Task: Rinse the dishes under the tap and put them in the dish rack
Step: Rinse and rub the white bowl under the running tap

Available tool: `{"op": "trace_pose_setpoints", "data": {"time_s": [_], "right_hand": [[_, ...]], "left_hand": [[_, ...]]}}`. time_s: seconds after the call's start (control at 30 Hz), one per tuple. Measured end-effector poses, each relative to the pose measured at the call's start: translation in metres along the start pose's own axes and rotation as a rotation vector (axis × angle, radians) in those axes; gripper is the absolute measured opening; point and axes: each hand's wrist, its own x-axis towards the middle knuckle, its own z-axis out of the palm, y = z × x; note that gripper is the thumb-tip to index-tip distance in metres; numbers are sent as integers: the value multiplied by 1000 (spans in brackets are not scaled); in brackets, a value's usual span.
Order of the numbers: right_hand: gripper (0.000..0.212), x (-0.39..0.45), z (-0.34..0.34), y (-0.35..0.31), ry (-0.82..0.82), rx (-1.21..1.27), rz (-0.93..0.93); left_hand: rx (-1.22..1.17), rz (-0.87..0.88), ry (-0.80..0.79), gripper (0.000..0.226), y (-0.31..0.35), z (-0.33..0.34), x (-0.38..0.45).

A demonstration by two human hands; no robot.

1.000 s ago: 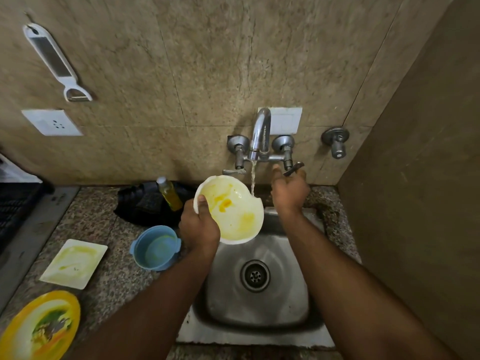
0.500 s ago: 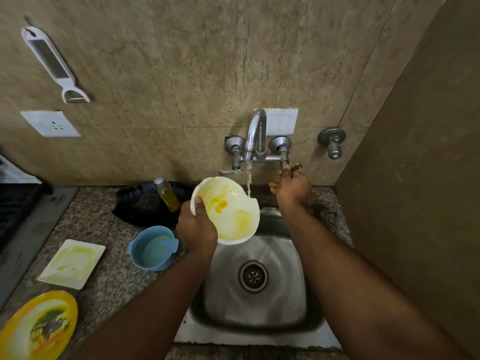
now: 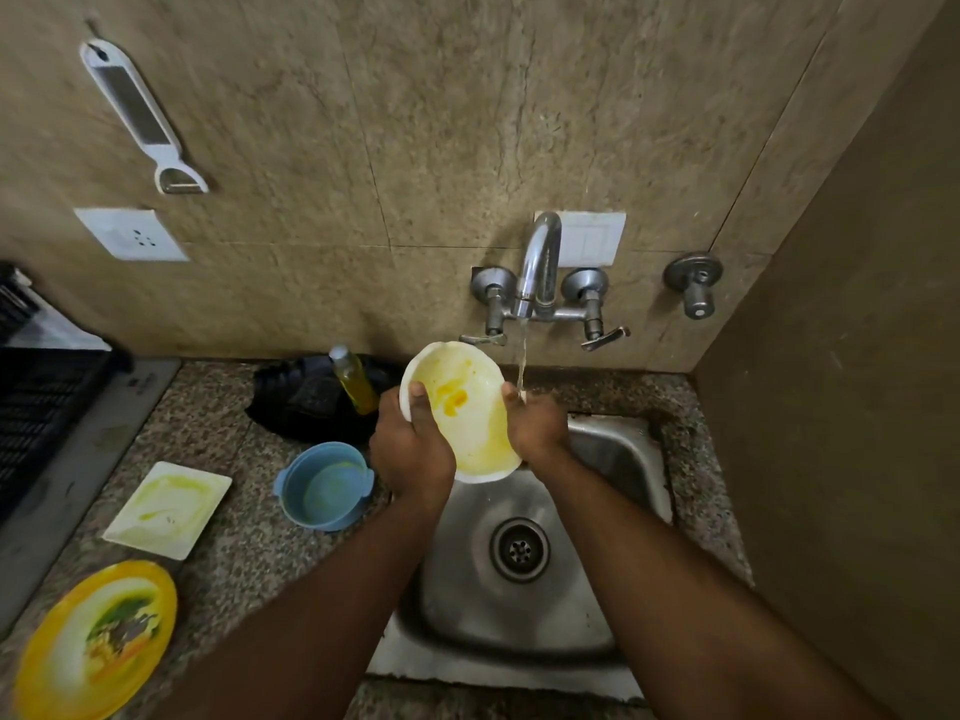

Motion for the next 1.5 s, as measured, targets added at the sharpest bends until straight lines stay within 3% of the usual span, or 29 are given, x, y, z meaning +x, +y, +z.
{"op": "trace_pose_setpoints", "data": {"time_s": [0.07, 0.13, 0.2, 0.27, 0.37, 0.5, 0.6, 0.67, 0.8, 0.93, 1.07, 1.13, 1.3, 1.4, 1.5], "right_hand": [[34, 1, 4, 7, -180, 52, -14], [41, 0, 8, 18, -354, 193, 17], [39, -5, 9, 21, -295, 185, 2], [31, -6, 10, 15, -62, 33, -36], [47, -2, 14, 7, 112, 78, 50], [32, -1, 24, 17, -94, 249, 33], [68, -26, 19, 23, -228, 508, -9], [70, -37, 21, 32, -216, 577, 41], [28, -24, 14, 32, 59, 185, 86], [60, 1, -10, 20, 9, -148, 58], [32, 13, -20, 9, -64, -409, -312], [27, 18, -22, 10, -70, -414, -334], [53, 28, -27, 19, -47, -541, -246], [22, 28, -31, 20, -229, -427, -367], [28, 26, -37, 17, -294, -362, -454]], "left_hand": [[9, 17, 13, 50, -2, -2, 4], [8, 13, 39, 47, -8, -5, 9], [5, 15, 42, 49, -10, -6, 6], [-1, 0, 20, 46, -7, -3, -3], [-17, -59, 41, 37, 2, 5, -14], [-18, -83, 71, 38, 4, 6, -7], [-11, -124, 96, 39, -3, 5, 2], [6, -105, 77, 39, -8, 5, -1], [5, -62, 7, 34, -17, 10, -22], [55, -181, -50, 31, -20, 7, -11], [110, -159, -195, 26, -24, 5, 3], [140, -182, -270, 28, -23, 5, 5], [148, -267, -385, 34, -32, 7, 2], [161, -211, -459, 31, -28, 6, 7], [172, -185, -533, 29, -29, 10, 15]]}}
